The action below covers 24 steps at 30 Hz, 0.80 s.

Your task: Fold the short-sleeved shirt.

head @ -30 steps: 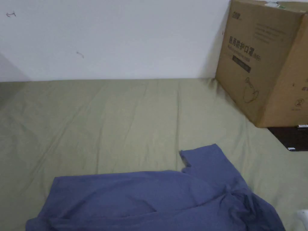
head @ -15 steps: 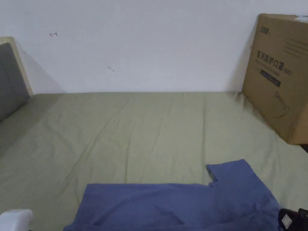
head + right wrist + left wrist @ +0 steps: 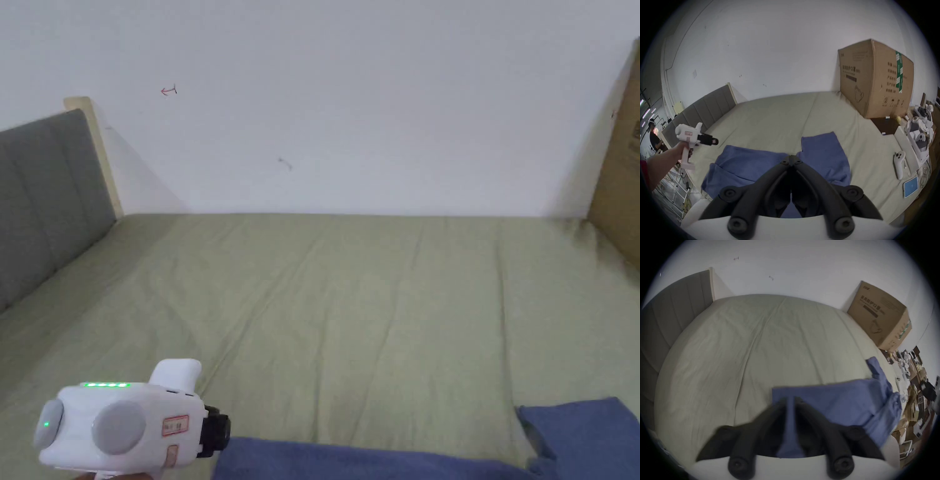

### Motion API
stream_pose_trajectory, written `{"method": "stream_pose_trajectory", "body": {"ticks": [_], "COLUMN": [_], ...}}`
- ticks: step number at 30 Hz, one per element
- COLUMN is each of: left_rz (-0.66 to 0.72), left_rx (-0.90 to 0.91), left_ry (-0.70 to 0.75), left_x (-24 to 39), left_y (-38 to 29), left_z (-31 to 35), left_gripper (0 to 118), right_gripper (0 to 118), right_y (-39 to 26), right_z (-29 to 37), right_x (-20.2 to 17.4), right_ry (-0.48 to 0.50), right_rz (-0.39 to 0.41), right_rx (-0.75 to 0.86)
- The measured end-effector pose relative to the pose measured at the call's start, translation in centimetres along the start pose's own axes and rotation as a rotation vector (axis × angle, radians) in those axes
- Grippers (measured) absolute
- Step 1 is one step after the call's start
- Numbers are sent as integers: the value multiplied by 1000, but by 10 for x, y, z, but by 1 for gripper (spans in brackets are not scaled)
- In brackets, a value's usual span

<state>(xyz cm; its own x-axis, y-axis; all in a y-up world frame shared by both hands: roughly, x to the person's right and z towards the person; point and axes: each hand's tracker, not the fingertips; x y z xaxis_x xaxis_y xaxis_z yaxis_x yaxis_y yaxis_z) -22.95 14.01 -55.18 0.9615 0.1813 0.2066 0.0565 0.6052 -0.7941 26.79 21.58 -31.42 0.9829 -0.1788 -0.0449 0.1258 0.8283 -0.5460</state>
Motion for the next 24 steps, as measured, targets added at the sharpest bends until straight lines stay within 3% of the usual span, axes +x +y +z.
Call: {"method": "stream_pose_trajectory", "body": {"ticks": [1,2,3,4,5,8,10,11,12,13,14,16,19,22,23,24], "left_rz": [-3,0,4,14,20,-6,-175,-250,-259,-244,-251,-240,-338,-299,-260,-237], "left_rx": [-16,-60,-106,-73,-98,-251,-239,-207,-187,-167,-145,-139,-65,59,85,99], "left_ry": [29,57,71,53,73,43,117,118,105,89,98,-29,76,79,61,56], "left_x": [-5,-6,-9,-11,-13,-7,6,14,18,24,29,38,49,50,48,47], "left_y": [4,2,2,7,10,-3,-11,-11,-10,-10,-11,-12,-12,-8,-7,-7], "left_z": [-15,-37,-52,-58,-69,-101,-99,-94,-88,-79,-71,-62,-44,-15,-6,1], "left_gripper": [20,75,112,117,110,108,102,93,78,54,4,3,3,3,3,3], "right_gripper": [0,0,0,0,0,0,0,0,0,0,0,0,0,1,31,73], "right_y": [-5,-8,-10,-14,-17,-23,-26,-24,-24,-24,-22,-15,9,45,57,64], "right_z": [-6,-13,-19,-23,-26,-36,-38,-41,-41,-40,-41,-44,-58,-94,-112,-127], "right_x": [2,7,12,14,16,25,28,32,34,35,38,45,62,90,103,115], "right_ry": [-4,-3,5,7,2,-26,-36,-35,-34,-35,-39,-30,24,-26,-44,-38], "right_rz": [-18,-42,-60,-72,-78,-78,-84,-92,-96,-99,-101,-104,-120,-144,-163,-172], "right_rx": [-17,-44,-65,-75,-87,-123,-133,-139,-139,-138,-136,-120,-93,-124,-136,-156]}}
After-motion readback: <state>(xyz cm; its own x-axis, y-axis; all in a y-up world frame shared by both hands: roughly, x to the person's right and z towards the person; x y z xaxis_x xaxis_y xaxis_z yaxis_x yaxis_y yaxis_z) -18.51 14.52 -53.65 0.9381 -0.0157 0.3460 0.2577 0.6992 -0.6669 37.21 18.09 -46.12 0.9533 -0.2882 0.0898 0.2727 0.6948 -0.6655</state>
